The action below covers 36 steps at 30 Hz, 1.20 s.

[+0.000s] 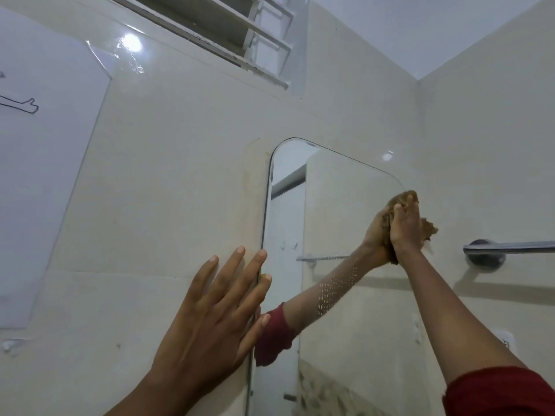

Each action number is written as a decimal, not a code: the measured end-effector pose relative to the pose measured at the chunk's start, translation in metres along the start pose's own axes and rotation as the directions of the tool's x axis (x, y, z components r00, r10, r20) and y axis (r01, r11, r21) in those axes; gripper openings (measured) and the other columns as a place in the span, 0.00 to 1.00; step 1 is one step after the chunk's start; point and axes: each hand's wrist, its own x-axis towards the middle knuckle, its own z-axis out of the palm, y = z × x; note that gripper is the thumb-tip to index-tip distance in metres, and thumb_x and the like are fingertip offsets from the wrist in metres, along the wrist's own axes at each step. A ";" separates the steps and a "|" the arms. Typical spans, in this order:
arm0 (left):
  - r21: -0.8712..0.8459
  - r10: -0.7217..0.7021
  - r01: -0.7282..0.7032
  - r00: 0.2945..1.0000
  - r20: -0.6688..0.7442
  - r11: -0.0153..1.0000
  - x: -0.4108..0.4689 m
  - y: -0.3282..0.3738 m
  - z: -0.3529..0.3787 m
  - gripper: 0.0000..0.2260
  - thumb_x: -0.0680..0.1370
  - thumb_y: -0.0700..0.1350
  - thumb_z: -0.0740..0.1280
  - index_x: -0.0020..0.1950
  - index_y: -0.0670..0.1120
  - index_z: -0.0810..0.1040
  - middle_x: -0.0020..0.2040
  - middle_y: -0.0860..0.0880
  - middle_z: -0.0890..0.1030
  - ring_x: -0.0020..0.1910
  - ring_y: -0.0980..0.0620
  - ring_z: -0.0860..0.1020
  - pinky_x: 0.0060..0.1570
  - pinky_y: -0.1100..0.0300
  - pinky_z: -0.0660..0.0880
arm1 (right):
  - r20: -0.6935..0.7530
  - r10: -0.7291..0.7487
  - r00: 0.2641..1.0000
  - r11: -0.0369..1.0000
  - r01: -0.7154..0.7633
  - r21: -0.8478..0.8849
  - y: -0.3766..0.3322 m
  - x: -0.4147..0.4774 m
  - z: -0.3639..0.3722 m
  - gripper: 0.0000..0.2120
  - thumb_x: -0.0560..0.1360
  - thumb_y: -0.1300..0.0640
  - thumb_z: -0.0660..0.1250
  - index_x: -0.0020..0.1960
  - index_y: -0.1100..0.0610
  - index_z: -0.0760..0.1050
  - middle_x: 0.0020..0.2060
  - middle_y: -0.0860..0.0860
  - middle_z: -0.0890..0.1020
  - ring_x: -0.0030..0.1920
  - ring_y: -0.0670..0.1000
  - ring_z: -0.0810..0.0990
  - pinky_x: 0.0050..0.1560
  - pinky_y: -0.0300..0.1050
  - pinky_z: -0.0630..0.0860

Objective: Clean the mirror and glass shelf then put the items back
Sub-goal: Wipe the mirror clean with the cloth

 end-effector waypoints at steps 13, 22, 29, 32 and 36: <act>-0.004 0.003 -0.003 1.000 -0.003 1.000 -0.001 0.001 -0.001 0.23 0.77 0.55 0.54 0.68 0.46 0.71 0.75 0.42 0.63 0.73 0.41 0.63 0.66 0.41 0.60 | 0.151 -0.243 0.958 0.970 0.238 0.048 -0.075 -0.073 0.024 0.25 0.80 0.45 0.48 0.74 0.43 0.46 0.77 0.47 0.48 0.76 0.50 0.44 0.74 0.59 0.38; -0.040 -0.020 0.017 0.998 -0.055 0.999 -0.002 0.000 0.000 0.27 0.77 0.56 0.54 0.73 0.43 0.64 0.75 0.42 0.62 0.74 0.41 0.61 0.67 0.41 0.61 | 0.331 -0.713 0.617 0.675 0.733 0.086 -0.091 -0.179 0.042 0.26 0.76 0.42 0.44 0.74 0.41 0.51 0.74 0.38 0.45 0.71 0.35 0.33 0.70 0.57 0.31; -0.047 0.010 -0.013 0.998 -0.069 0.999 -0.003 -0.001 0.001 0.26 0.77 0.56 0.55 0.70 0.44 0.65 0.72 0.42 0.68 0.72 0.40 0.64 0.65 0.40 0.63 | 0.360 -0.745 0.562 0.606 0.795 0.013 -0.026 -0.188 0.028 0.25 0.78 0.39 0.39 0.74 0.39 0.45 0.76 0.43 0.48 0.76 0.43 0.43 0.73 0.64 0.43; -0.022 0.006 -0.007 0.999 -0.043 1.000 -0.003 0.000 0.001 0.25 0.77 0.56 0.56 0.68 0.44 0.68 0.72 0.42 0.68 0.71 0.38 0.65 0.66 0.39 0.63 | 0.297 -0.659 0.692 0.725 0.688 0.005 0.000 -0.167 0.020 0.25 0.77 0.38 0.42 0.73 0.38 0.45 0.76 0.43 0.48 0.76 0.44 0.44 0.74 0.59 0.41; -0.006 0.002 -0.002 1.000 -0.021 1.000 -0.003 0.001 -0.001 0.24 0.77 0.56 0.55 0.66 0.43 0.71 0.72 0.42 0.68 0.71 0.38 0.65 0.66 0.39 0.63 | 0.160 -0.458 0.874 0.882 0.469 -0.039 0.034 -0.131 0.005 0.29 0.74 0.39 0.44 0.74 0.44 0.49 0.76 0.44 0.51 0.76 0.45 0.47 0.73 0.61 0.49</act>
